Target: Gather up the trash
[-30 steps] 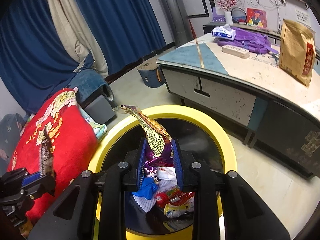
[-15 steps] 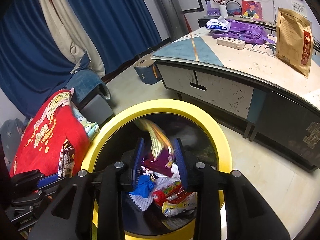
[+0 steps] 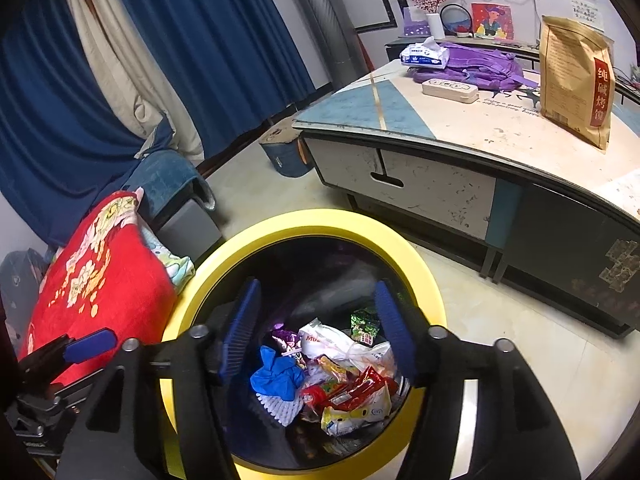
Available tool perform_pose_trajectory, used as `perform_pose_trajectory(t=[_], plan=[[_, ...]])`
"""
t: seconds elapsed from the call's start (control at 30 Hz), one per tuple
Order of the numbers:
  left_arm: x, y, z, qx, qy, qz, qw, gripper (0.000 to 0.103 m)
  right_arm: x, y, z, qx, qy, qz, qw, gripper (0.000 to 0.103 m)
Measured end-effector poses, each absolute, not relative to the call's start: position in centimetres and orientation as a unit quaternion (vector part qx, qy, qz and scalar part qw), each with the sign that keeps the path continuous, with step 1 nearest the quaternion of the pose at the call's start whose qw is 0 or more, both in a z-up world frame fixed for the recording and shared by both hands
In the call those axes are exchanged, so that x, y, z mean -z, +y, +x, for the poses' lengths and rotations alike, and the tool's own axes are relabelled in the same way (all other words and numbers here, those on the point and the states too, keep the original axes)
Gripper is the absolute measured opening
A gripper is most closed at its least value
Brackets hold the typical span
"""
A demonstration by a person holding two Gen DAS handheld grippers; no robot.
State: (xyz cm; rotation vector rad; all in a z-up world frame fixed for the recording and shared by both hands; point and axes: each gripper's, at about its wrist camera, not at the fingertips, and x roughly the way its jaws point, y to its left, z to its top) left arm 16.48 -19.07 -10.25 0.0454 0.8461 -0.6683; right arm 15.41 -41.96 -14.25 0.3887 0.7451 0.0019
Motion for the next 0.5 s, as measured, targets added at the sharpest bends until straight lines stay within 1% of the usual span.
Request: perform_pose_trajectory(t=[0.03,0.07,0.1,0.17,0.2,0.23,0.27,0.5], plan=[[10.1,-18.9,16.5,0.315,0.401,0.02,0.86,0.064,14.1,-42.0,15.3,0.002,0.359,0.188,0.914,0.066],[10.0,-18.7,16.5,0.311,0.401,0.018,0.862,0.07,14.0,-42.0,15.3,0.004,0.356,0.188,0.915,0.07],[9.8,-18.5,16.5,0.308,0.399,0.014,0.863,0.073,13.8,-42.0,15.2,0.006,0.353,0.188,0.917,0.071],[9.5,-18.1,16.4,0.306,0.395,0.007,0.866,0.083,13.6,-41.9,15.1,0.008,0.351,0.185,0.918,0.074],[9.2,-17.9,16.3,0.304,0.391,0.006,0.868,0.085,13.5,-41.8,15.0,0.009,0.351,0.183,0.918,0.076],[9.1,-17.8,16.4,0.302,0.39,0.005,0.87,0.09,13.3,-41.7,15.0,0.01,0.35,0.18,0.919,0.077],[8.8,-17.6,16.4,0.3,0.388,0.003,0.872,0.092,13.2,-41.6,15.0,0.011,0.349,0.178,0.92,0.078],[7.4,-16.0,16.0,0.276,0.366,-0.006,0.889,0.092,11.9,-40.5,14.6,0.012,0.34,0.159,0.927,0.086]])
